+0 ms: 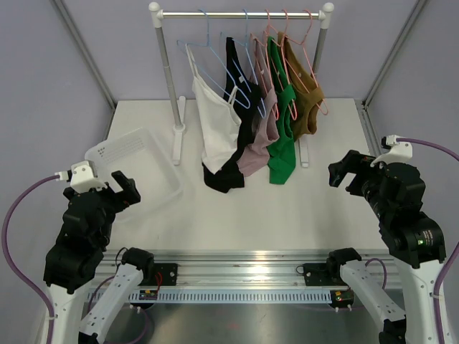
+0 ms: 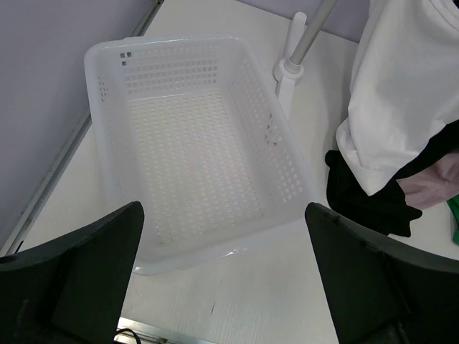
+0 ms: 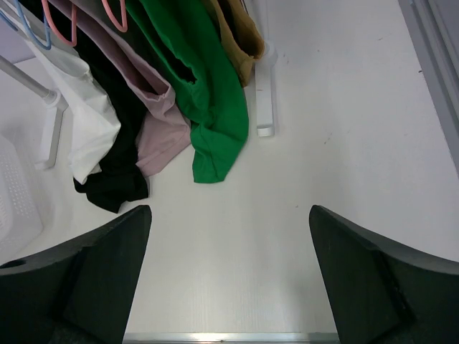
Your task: Remove the tank top from the hanger
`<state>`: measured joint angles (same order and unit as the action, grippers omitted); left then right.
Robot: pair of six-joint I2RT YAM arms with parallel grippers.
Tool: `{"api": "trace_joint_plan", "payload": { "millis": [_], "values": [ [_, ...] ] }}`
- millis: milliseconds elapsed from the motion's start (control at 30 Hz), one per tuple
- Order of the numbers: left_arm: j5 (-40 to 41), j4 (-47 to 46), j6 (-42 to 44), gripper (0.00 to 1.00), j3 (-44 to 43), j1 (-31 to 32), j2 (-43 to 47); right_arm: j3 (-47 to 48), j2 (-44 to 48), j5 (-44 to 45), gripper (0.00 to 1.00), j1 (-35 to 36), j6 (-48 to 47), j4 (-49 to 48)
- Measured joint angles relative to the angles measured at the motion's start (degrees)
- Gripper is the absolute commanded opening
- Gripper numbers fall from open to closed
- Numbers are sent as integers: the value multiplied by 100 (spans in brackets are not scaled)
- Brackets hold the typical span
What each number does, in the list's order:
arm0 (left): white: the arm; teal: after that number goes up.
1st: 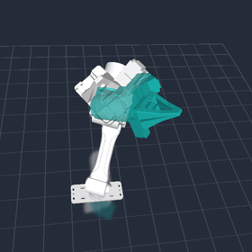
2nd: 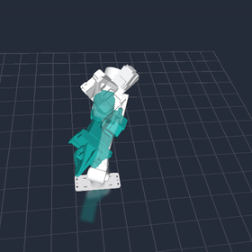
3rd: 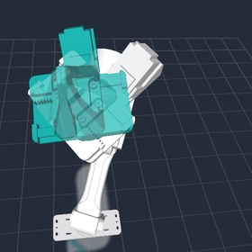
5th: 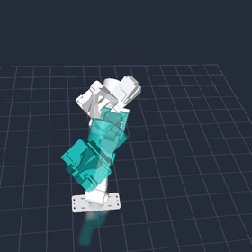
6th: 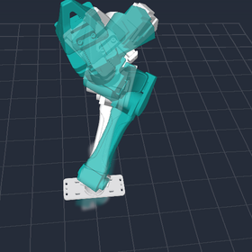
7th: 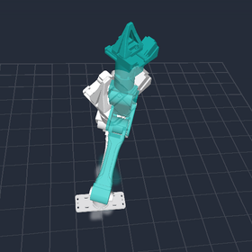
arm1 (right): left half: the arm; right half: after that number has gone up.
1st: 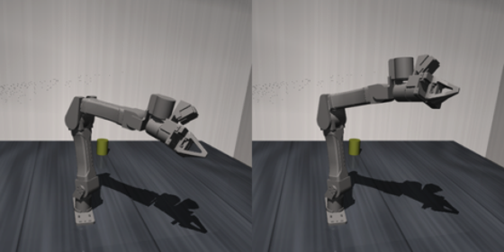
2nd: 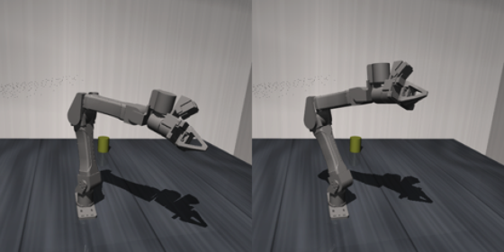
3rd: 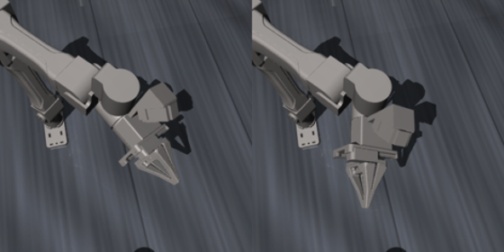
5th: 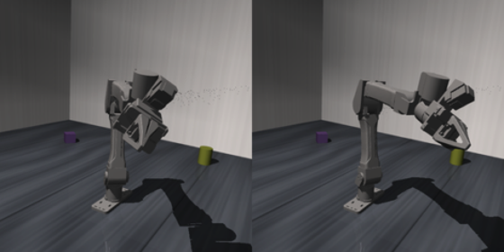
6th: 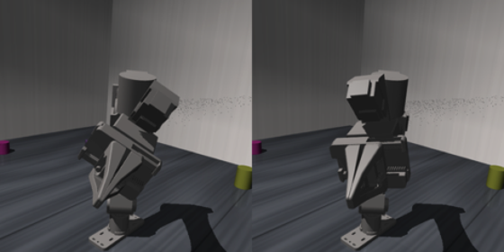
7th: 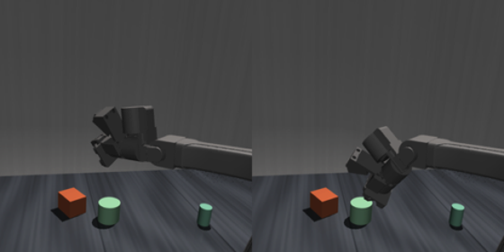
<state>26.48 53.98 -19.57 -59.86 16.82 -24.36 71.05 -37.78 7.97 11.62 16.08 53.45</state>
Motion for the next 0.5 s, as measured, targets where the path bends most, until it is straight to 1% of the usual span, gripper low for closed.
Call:
{"api": "trace_joint_plan", "payload": {
  "millis": [133, 233, 367, 500],
  "values": [
    [101, 4, -44, 99, 0, 2, 0, -4, 2, -76, 99, 0, 52, -55],
    [275, 42, -133, 99, 0, 2, -7, -98, 44, -470, 100, 0, 136, -415],
    [376, 44, -199, 99, 0, 2, -13, -111, -133, -1327, 99, 0, 345, -966],
    [378, -44, -214, 99, 74, 2, -4, 258, -1054, -2459, 99, 0, 599, -1639]
  ]
}}
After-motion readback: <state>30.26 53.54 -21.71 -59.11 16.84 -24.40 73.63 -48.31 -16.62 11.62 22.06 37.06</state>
